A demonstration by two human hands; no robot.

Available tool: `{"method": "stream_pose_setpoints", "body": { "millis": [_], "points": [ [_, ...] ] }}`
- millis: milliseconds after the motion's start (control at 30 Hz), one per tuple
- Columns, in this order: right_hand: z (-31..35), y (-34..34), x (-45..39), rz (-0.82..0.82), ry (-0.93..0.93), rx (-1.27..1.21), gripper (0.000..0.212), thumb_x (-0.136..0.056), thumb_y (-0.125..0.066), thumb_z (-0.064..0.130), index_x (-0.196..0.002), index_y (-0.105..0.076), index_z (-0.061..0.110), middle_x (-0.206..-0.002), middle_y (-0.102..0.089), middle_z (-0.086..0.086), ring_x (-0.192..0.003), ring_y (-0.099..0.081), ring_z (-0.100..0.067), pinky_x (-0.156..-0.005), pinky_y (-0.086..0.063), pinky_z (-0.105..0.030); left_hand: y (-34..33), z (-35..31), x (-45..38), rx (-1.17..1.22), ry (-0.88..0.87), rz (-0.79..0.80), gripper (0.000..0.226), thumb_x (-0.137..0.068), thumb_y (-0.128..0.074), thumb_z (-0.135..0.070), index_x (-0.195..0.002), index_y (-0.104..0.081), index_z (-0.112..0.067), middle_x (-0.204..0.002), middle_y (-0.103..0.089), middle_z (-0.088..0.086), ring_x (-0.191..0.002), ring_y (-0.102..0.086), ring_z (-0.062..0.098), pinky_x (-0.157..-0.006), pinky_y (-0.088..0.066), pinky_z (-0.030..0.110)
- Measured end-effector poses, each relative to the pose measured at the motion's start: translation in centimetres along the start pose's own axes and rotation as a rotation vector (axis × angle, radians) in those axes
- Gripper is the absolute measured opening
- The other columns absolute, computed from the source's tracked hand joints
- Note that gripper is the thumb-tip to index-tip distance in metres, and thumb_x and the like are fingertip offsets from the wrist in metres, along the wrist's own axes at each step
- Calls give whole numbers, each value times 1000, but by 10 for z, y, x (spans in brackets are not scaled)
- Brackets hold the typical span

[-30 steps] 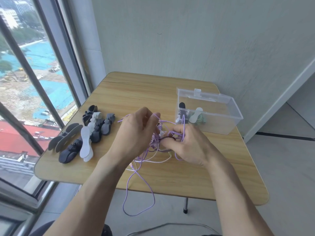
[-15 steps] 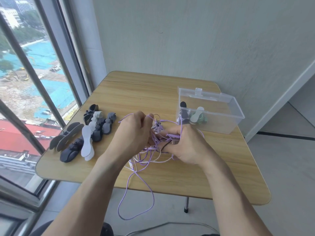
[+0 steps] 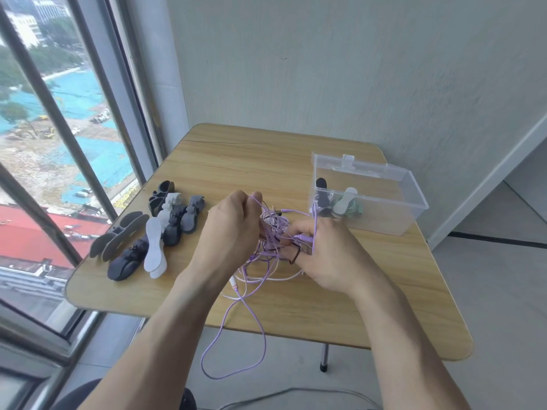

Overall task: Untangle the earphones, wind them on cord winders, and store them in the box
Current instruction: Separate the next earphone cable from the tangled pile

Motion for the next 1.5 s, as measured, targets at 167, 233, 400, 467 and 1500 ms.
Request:
{"method": "stream_pose_setpoints", "body": {
  "millis": [167, 233, 400, 467, 1500],
  "points": [
    [3, 1, 1, 33, -50, 91, 2, -90, -71, 30, -88, -70, 32, -79, -70, 4, -67, -59, -15, -66, -50, -33, -2, -5, 3, 38, -1, -18, 43, -104, -42, -36, -74, -54, -7, -64, -69, 0, -67, -64, 20, -64, -44, 35],
    [5, 3, 4, 94, -79, 82, 6, -92, -69, 27, -90, -69, 33, -79, -69, 7, -62, -57, -8, -65, -50, -31, -3, -4, 3, 58, 39, 29, 44, -104, -41, -37, -74, -55, -8, -59, -70, -1, -61, -65, 18, -62, -48, 35],
    [6, 10, 12, 282, -160, -8, 46, -91, -48, 1, -106, -68, 39, -83, -68, 16, -49, -57, 5, -51, -45, -12, -1, 3, -1, -16, 81, 40, 46, -100, -42, -43, -77, -58, -6, -65, -71, 5, -68, -67, 28, -71, -55, 45],
    [9, 8, 15, 332, -181, -38, 38, -87, -55, 6, -107, -67, 36, -74, -68, 11, -47, -59, 0, -52, -47, -16, 0, 1, 1, -19, 79, 36, 45, -99, -45, -42, -76, -60, -6, -65, -71, 5, -70, -68, 28, -71, -55, 45],
    [-1, -31, 0, -174, -368, -651, 16, -82, -82, 25, -85, -71, 15, -76, -66, 1, -60, -53, -13, -57, -44, -27, 5, -1, 2, 694, 421, 231, 30, -103, -47, -21, -76, -45, -8, -59, -59, 26, -41, -46, 25, -52, -34, 33]
  ]
}}
Point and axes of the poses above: each hand's wrist, its own x-axis away from the middle knuckle, its own y-axis out of the back of the hand, z = x × y, the point moved 2 cm from there along -x, towards the middle knuckle
